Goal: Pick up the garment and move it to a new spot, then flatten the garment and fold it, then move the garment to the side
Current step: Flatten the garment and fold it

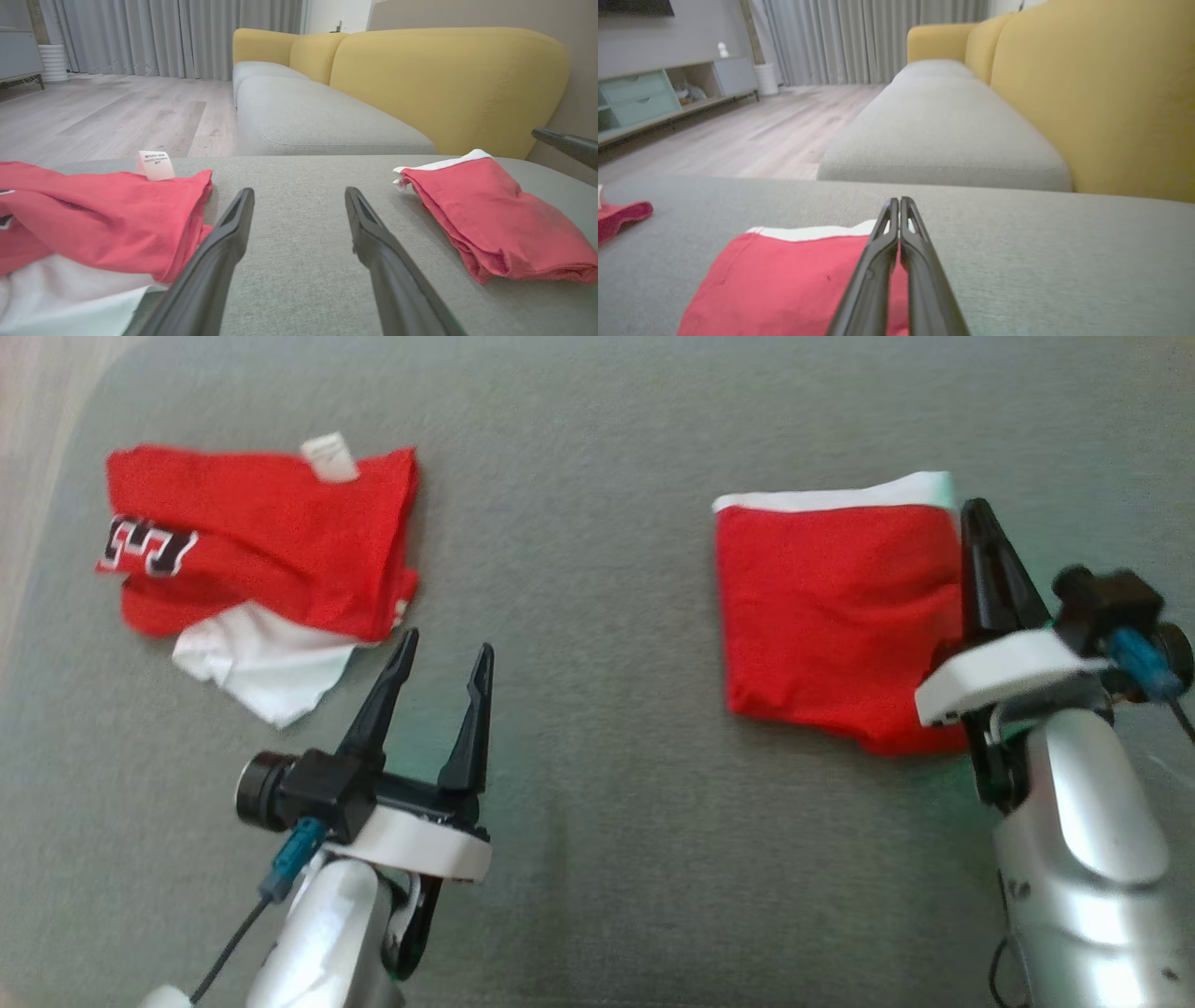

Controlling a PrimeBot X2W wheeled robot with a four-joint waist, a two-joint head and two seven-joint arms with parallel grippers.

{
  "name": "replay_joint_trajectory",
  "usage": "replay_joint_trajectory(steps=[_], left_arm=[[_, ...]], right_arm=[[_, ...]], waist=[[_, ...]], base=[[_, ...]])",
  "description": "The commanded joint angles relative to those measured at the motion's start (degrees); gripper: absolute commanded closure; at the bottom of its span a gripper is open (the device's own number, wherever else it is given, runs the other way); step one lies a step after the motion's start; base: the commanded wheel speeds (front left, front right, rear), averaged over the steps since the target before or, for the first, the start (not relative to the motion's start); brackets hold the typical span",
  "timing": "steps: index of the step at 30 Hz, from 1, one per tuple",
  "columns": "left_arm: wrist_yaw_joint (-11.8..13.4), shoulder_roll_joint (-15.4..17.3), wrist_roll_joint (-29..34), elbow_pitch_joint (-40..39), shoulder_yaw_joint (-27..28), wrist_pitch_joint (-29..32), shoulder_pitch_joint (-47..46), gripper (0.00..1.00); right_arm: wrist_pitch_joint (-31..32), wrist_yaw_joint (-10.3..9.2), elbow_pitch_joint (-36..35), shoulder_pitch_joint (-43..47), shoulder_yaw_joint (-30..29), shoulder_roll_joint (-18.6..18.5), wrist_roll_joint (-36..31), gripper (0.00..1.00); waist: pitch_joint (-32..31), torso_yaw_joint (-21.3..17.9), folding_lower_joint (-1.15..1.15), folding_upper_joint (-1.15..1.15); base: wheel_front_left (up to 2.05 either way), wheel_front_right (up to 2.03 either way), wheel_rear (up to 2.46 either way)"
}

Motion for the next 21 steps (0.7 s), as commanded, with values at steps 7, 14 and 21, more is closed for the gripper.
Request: replay_joint_trajectory(steps=[7,14,21], left_arm=[[-0.5,0.0,-0.4,-1.5,0.9,-0.3,-4.0,0.00],[-0.6,-0.1,-0.6,-0.9,1.2,-0.3,-4.6,0.00],[-0.4,-0.2,-0.6,-0.5,1.7,-0.3,-3.7,0.00]], right_arm=[[0.8,-0.05,11.4,-9.4,-4.3,-0.1,-6.0,1.00],[-1.9,-0.05,23.1,-15.1,-8.0,-0.1,-10.8,1.00],[-5.3,-0.05,23.1,-15.1,4.7,-0.1,0.4,1.00]], waist=[[5.5,5.5,-0.01,0.00],[4.7,6.4,-0.01,0.00],[1.9,5.2,-0.01,0.00]], base=[[0.00,0.00,0.00],[0.00,0.00,0.00],[0.00,0.00,0.00]])
